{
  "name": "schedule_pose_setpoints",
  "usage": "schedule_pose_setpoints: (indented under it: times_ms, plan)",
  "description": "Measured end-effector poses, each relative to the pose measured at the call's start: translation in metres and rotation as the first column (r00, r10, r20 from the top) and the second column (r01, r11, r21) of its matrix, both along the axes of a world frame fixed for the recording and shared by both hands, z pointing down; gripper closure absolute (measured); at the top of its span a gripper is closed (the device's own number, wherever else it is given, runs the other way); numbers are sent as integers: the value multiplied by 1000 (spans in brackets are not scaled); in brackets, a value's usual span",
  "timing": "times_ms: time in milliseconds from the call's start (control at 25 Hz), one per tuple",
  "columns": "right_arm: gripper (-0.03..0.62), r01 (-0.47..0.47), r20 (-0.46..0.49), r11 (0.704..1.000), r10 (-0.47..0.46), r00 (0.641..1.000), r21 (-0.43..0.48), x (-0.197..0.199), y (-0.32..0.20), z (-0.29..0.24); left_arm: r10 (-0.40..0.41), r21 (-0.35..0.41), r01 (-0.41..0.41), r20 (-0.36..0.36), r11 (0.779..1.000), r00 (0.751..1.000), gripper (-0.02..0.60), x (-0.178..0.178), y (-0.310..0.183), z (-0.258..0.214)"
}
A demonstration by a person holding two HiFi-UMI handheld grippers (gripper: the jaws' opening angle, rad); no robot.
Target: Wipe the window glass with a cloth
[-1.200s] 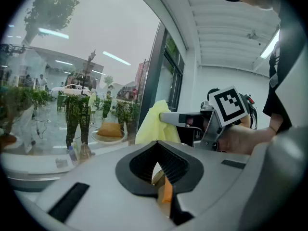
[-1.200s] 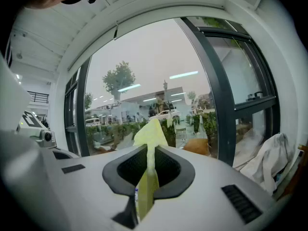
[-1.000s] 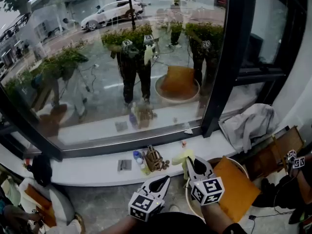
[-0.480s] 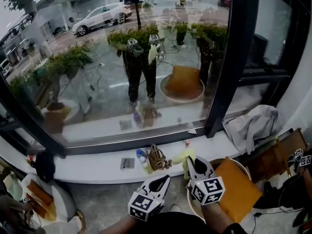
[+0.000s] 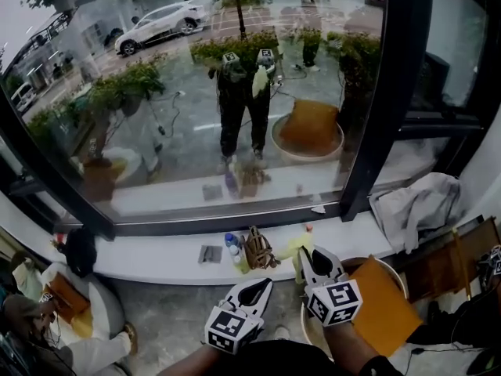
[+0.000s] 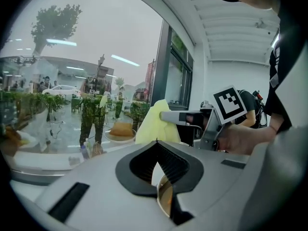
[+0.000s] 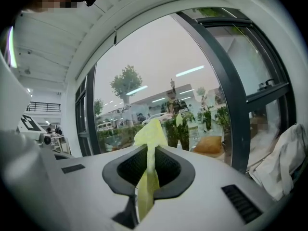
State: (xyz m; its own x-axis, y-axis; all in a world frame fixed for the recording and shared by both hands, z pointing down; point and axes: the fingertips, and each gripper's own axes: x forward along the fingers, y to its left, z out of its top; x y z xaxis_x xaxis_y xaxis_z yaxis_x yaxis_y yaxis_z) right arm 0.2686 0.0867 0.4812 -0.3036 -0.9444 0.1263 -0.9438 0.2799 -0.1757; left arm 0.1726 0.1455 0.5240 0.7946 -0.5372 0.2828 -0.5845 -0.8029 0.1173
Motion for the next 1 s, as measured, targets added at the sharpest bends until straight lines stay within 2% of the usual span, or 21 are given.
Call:
schedule_pose_setpoints:
  times_ms: [320,720,840,1000]
  plan:
    - [542,28,28,1000,-29,999,7,7,-20,-1,-22,-3,22,25,1000,999,574,9,-11,1]
    - [542,10,25,1000,-10,1000,28,-10,-61,-6,19,9,-19,22,1000,1000,574,2,-47,4]
    - [542,-14,14,999,14,1000,36,-19,-77,-9,50,13,-51,11,999,999,574,-6,-65,5]
    - [542,-60,-2,997,60,998,41,-43,-101,-16,91,23,-90,-3,996,996,574,-35,-93,-3]
